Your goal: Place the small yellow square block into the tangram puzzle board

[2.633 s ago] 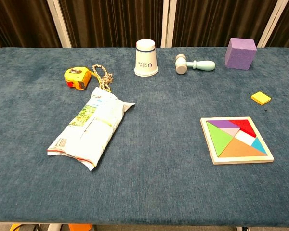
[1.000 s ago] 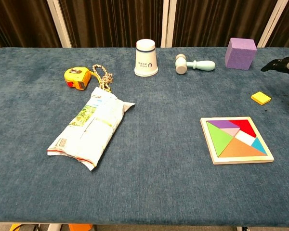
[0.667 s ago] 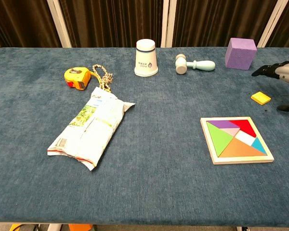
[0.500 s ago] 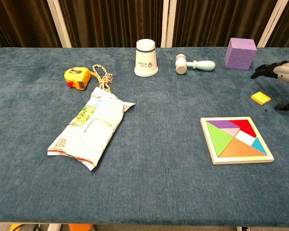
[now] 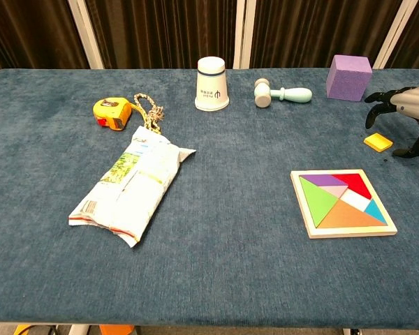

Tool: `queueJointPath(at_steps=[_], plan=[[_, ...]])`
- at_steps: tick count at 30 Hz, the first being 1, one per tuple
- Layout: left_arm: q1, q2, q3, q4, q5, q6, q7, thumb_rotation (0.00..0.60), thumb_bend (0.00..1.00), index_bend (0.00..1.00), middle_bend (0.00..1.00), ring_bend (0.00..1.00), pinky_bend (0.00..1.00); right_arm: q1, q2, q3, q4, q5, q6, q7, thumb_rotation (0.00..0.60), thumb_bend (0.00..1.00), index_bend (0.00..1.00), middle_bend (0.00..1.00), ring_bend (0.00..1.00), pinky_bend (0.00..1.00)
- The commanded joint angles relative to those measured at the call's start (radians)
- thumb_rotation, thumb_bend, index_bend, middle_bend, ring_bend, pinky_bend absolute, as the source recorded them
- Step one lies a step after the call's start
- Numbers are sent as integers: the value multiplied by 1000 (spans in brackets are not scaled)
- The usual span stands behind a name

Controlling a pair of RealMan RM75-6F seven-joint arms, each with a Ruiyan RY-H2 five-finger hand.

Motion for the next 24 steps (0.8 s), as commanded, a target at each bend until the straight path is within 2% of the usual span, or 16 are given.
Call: queueJointPath(at_steps=[1,24], plan=[[0,-1,0,1,-1,-1,-2,600,0,88,18,0,44,1,-1,-1,-1,2,1,0,600,214,304,0,0,0],[3,-7,1,15,2,5,-14,600,0,88,18,0,44,2,-7,-16,9,9,16,-4,600,227,465,0,0,0]])
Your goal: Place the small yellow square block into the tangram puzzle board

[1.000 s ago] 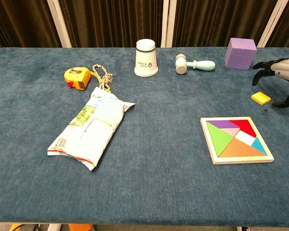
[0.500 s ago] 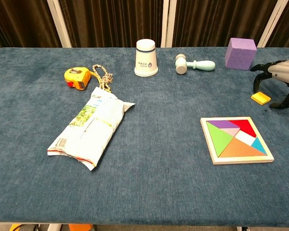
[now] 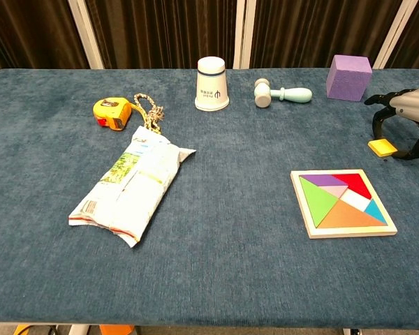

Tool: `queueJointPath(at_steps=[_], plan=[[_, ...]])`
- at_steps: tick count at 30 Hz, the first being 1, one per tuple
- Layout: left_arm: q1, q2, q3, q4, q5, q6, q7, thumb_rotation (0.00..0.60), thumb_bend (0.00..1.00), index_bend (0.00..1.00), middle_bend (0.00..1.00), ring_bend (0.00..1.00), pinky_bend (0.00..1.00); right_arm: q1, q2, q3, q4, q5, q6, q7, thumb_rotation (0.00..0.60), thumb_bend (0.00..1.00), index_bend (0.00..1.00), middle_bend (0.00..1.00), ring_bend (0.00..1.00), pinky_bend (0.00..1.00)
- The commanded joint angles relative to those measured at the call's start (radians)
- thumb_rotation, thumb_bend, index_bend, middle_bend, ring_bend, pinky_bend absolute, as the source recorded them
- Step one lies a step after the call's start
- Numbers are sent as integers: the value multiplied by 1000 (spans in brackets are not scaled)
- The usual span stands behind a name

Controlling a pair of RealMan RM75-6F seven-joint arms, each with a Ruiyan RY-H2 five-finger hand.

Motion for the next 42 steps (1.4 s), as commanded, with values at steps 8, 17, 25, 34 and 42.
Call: queueJointPath(at_steps=[8,17,25,34,42], plan=[[1,0,1,3,0,-1,-9,600,0,88,18,0,44,-16,32,2,-36,-14,40,28,600,234,504,0,0,0],[0,3,-1,-9,0,1,1,600,0,88,18,0,44,-45,141,-6,-194,-91,140,60,600,235,523,0,0,0],[0,4,-1,-19,1,2,12,600,0,88,18,0,44,-54,200,-43,-330,-188,191,44,600,234,537,0,0,0],[1,6,3,-15,6,2,-2,600,0,88,18,0,44,-63,189,-104,-339,-295,222,21,600,234,537,0,0,0],[1,1,5,-7,5,-4,-9,600,0,88,18,0,44,-56,188,-135,-350,-362,232,46,600,233,537,0,0,0]])
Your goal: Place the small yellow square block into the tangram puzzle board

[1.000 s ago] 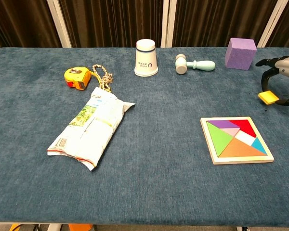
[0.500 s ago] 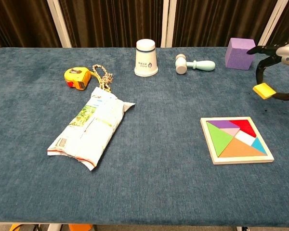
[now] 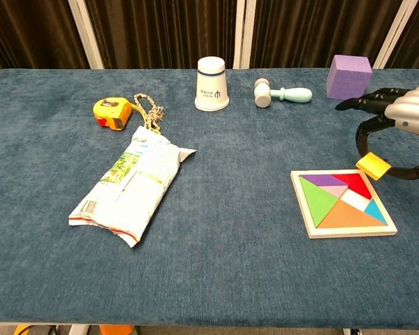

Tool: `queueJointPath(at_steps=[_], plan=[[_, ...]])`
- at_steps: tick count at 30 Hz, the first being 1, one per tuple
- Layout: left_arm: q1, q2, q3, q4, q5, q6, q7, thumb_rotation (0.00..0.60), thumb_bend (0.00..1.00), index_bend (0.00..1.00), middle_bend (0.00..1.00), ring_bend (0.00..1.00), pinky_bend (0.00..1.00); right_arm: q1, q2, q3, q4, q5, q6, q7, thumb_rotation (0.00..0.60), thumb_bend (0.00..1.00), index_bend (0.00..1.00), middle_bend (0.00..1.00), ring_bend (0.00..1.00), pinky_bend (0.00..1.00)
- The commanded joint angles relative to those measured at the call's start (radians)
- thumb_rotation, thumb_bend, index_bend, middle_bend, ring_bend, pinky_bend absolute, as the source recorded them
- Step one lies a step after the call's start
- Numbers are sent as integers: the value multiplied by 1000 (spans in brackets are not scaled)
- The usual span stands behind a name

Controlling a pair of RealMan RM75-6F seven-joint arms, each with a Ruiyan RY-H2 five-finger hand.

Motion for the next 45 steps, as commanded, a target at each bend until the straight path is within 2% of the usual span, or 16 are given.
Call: queueJointPath(at_steps=[1,36,39,43,45], plan=[[0,-2,1,2,0,-1,1,600,0,88,18,0,44,3,-2,-10,-3,-16,1,4,600,233,538,0,0,0],[10,-13,3,34,3,9,-36,600,0,88,18,0,44,17,-53,-23,5,14,-70,-84,600,233,540,0,0,0],[9,-13,3,34,4,7,-38,600,0,88,18,0,44,18,-53,-23,6,14,-71,-86,600,232,486,0,0,0],[9,-11,2,33,5,9,-39,600,0,88,18,0,44,20,-51,-20,5,20,-74,-82,600,219,339,0,0,0],[9,-10,1,33,5,10,-38,600,0,88,18,0,44,21,-51,-19,4,20,-74,-82,600,216,313,0,0,0]])
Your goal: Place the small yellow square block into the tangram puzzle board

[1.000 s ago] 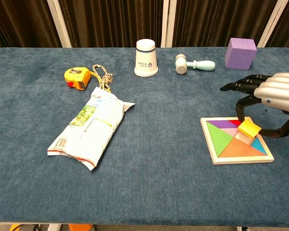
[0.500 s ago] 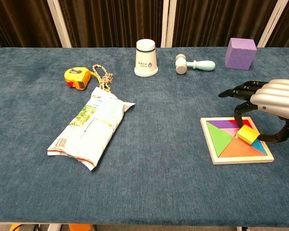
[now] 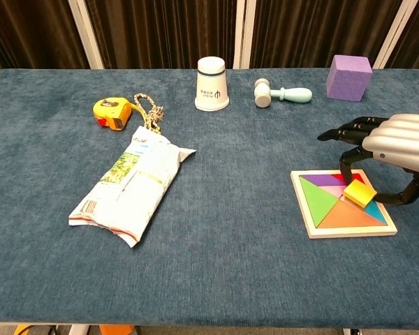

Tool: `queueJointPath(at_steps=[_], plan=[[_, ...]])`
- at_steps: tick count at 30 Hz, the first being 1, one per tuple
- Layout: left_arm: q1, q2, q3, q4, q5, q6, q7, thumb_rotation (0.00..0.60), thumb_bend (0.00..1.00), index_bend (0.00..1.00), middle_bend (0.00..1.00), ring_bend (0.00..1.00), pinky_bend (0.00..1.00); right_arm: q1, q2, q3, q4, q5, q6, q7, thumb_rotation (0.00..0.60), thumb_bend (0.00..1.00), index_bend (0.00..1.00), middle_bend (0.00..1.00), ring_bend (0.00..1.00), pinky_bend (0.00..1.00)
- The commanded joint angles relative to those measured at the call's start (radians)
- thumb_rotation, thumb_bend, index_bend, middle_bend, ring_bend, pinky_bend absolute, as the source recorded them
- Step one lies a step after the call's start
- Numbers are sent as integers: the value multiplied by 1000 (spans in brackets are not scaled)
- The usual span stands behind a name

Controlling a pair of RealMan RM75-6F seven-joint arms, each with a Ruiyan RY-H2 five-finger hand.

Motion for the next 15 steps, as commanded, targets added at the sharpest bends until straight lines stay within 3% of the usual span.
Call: queueJointPath(at_steps=[1,5,15], plan=[[0,1,-1,-1,0,1,1,600,0,88,18,0,44,1,0,0,-1,0,-1,0,600,213,294,0,0,0],[2,2,0,-2,-1,2,1,600,0,88,18,0,44,3,-2,-1,-3,0,-5,0,600,195,244,0,0,0],[3,4,-1,-2,1,5,-7,600,0,88,18,0,44,-9,39,14,-28,-3,48,47,600,189,236,0,0,0]])
